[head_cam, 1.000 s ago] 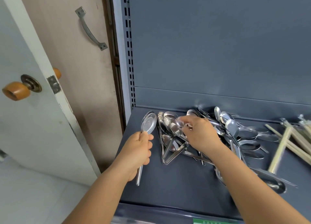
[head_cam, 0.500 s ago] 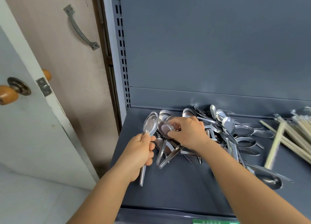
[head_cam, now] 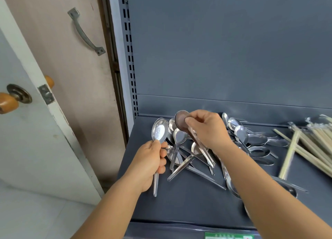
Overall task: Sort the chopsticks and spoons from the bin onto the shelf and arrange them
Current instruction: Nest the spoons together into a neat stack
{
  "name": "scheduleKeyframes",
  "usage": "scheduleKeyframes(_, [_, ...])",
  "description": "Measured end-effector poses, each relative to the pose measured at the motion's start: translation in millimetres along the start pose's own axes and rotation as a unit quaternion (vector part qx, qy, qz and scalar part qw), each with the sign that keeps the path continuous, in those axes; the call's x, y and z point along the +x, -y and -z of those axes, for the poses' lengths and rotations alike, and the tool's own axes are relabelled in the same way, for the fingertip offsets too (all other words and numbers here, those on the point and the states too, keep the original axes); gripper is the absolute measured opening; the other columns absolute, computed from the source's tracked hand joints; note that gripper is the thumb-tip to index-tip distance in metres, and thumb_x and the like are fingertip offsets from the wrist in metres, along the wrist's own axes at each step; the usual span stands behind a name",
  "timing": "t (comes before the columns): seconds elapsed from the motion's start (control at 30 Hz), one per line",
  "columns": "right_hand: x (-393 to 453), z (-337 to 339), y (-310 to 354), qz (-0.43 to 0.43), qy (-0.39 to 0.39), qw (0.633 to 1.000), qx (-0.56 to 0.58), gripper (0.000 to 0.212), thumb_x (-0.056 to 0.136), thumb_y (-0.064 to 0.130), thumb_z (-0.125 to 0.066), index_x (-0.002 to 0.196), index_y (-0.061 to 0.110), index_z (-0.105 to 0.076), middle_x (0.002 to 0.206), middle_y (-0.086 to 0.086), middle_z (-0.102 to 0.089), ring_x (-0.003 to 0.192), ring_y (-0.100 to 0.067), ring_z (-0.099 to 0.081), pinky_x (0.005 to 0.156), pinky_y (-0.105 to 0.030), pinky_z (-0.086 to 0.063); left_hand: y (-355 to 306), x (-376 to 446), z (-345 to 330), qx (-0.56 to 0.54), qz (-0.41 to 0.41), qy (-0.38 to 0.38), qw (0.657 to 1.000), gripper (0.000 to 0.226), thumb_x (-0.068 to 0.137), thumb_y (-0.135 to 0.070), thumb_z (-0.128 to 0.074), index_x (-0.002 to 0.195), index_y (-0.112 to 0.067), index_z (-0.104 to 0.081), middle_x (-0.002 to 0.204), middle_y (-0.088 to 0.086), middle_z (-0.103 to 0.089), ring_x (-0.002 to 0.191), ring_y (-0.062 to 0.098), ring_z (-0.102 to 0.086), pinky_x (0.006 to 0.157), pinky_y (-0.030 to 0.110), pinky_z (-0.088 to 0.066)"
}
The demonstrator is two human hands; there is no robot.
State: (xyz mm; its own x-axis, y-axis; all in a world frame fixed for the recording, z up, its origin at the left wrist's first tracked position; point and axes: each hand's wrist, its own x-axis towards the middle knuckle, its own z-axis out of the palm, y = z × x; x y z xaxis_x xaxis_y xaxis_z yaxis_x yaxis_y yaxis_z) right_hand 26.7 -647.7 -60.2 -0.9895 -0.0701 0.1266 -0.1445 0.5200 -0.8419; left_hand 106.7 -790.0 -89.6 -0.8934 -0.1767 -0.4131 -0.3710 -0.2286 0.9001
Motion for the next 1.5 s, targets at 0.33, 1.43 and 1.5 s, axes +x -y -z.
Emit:
scheduleKeyframes(0.33, [-18,3,25,-0.102,0.067,0.966,0.227,0.021,0.089,0.01,-0.062,0.069,0.008,-0.067,0.054,-0.001,-0.057,0.047,-0.01,-0.049,0.045,-0.017,-0.047,-14,-13,-10,-0.041,-0.025,0.031,0.998,0.028,0.104,-0.019,-0.035,0.104,-0.004,-0.059,0.067,0.004,-0.063,0.054,0.015,-0.054,0.051,0.026,-0.049])
scheduleKeyframes(1.43, [-58,15,-19,0.065,0.249,0.925,-0.279,0.043,0.093,0.005,-0.037,0.12,0.027,-0.064,0.116,0.004,-0.064,0.078,-0.003,-0.052,0.066,-0.008,-0.038,21,-24,8,0.003,0.013,-0.017,1.0,0.024,0.101,-0.022,-0.035,0.098,-0.008,-0.055,0.067,0.001,-0.039,0.044,0.01,-0.025,0.04,0.022,-0.023])
scheduleKeyframes(1.5, [-58,19,-18,0.069,0.276,0.914,-0.29,0.047,0.089,0.002,-0.042,0.119,0.03,-0.063,0.121,0.006,-0.059,0.087,-0.002,-0.051,0.07,-0.009,-0.035,21,-25,7,0.007,0.015,-0.014,1.0,0.024,0.101,-0.022,-0.035,0.098,-0.008,-0.055,0.067,0.002,-0.04,0.045,0.01,-0.025,0.041,0.023,-0.023])
